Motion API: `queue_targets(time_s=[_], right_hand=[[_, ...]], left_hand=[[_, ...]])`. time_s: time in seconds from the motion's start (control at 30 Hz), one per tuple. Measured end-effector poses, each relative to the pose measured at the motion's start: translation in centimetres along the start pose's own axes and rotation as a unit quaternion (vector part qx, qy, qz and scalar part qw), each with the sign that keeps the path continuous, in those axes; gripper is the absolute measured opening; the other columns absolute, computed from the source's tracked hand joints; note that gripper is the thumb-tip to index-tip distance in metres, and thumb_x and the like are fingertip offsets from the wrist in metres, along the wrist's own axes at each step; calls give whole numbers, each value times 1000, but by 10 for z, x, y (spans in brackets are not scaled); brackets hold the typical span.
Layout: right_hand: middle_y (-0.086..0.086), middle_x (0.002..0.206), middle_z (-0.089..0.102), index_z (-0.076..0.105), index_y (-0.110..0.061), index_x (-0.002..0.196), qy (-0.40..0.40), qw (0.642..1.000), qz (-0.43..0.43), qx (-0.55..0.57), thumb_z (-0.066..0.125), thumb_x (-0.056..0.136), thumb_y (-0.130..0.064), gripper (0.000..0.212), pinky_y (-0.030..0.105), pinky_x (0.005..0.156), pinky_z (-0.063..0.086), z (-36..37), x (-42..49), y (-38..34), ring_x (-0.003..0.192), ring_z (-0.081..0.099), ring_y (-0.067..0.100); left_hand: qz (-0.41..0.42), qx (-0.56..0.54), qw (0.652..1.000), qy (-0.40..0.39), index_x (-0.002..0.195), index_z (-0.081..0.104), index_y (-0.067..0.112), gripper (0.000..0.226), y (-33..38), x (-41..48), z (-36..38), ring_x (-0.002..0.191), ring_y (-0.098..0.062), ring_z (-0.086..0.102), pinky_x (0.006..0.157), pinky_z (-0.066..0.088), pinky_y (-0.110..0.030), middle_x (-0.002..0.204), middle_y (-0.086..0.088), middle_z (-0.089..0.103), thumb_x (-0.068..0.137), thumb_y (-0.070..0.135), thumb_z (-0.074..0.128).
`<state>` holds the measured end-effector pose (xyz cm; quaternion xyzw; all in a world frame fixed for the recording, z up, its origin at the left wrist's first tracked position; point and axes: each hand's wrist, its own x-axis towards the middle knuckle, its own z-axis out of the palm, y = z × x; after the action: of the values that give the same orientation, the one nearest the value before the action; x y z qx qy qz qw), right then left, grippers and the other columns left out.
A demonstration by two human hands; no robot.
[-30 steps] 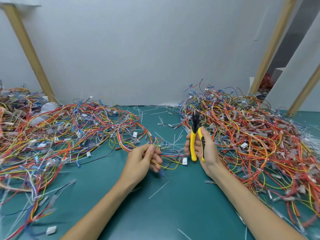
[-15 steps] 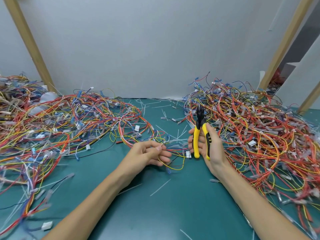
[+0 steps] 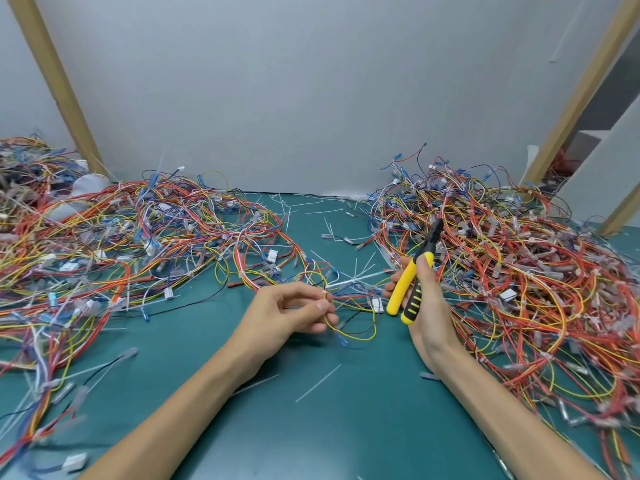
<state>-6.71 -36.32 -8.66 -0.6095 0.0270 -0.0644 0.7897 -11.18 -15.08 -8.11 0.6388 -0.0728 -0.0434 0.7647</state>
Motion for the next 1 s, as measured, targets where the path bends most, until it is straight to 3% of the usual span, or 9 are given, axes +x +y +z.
queue_targets(time_s=[0.2, 0.37, 0.43, 0.5, 0.67, 0.77, 0.9, 1.0], right_hand=[[-14, 82, 64, 63, -30, 103, -39, 982, -92, -157, 54, 76, -69, 49, 33, 81, 50, 2, -6, 1, 80, 64, 7], [-26, 114, 56, 55, -38, 121, -9, 933, -173, -316, 60, 86, -58, 41, 13, 95, 36, -8, -11, -1, 109, 51, -12], [-17, 120, 59, 59, -29, 129, -14, 910, -187, -370, 68, 88, -46, 46, 18, 98, 38, -9, -13, -3, 113, 53, -2], [-12, 120, 62, 63, -25, 128, -8, 890, -189, -415, 75, 82, -40, 50, 20, 97, 41, -8, -16, -4, 111, 56, 4], [-14, 107, 65, 68, -26, 117, -8, 866, -211, -454, 82, 73, -36, 47, 0, 84, 34, -8, -20, -7, 97, 60, 0], [-13, 108, 64, 70, -24, 115, -26, 847, -213, -486, 83, 70, -34, 48, 2, 88, 33, -10, -21, -9, 100, 59, 3], [-13, 108, 66, 71, -24, 111, -45, 835, -233, -496, 85, 68, -31, 46, 16, 94, 41, -9, -23, -11, 102, 59, 4], [-15, 106, 66, 71, -26, 111, -61, 840, -257, -475, 86, 69, -27, 45, 14, 94, 40, -7, -26, -12, 101, 58, -1]], left_hand=[[-4, -10, 1000, 18, 93, 68, 8, 6, 2, -2, -1, 86, -24, 74, 61, 55, -22, 90, -17, 74, 90, 11, 64], [-6, -14, 1000, 19, 92, 69, 11, 5, 3, -1, -2, 87, -24, 74, 60, 55, -21, 91, -15, 75, 90, 13, 65], [-7, -19, 1000, 20, 93, 68, 11, 5, 3, 0, -3, 88, -26, 73, 58, 54, -21, 91, -16, 75, 90, 13, 65], [-9, -27, 999, 20, 96, 67, 10, 8, 2, 1, -4, 90, -27, 73, 57, 53, -20, 92, -16, 75, 90, 14, 65], [3, -37, 999, 37, 103, 68, 5, 18, 1, 1, -5, 88, -23, 74, 56, 51, -17, 94, -12, 75, 89, 16, 65], [22, -38, 997, 68, 99, 71, 6, 14, 0, 2, -5, 80, -19, 73, 54, 50, -17, 89, -12, 75, 89, 13, 65], [41, -27, 995, 88, 98, 72, 1, 13, -2, 4, -6, 72, -15, 70, 51, 48, -18, 78, -8, 72, 91, 7, 63], [50, -6, 995, 83, 98, 71, -1, 14, -3, 4, -4, 69, -14, 69, 51, 49, -19, 76, -7, 70, 91, 5, 61]])
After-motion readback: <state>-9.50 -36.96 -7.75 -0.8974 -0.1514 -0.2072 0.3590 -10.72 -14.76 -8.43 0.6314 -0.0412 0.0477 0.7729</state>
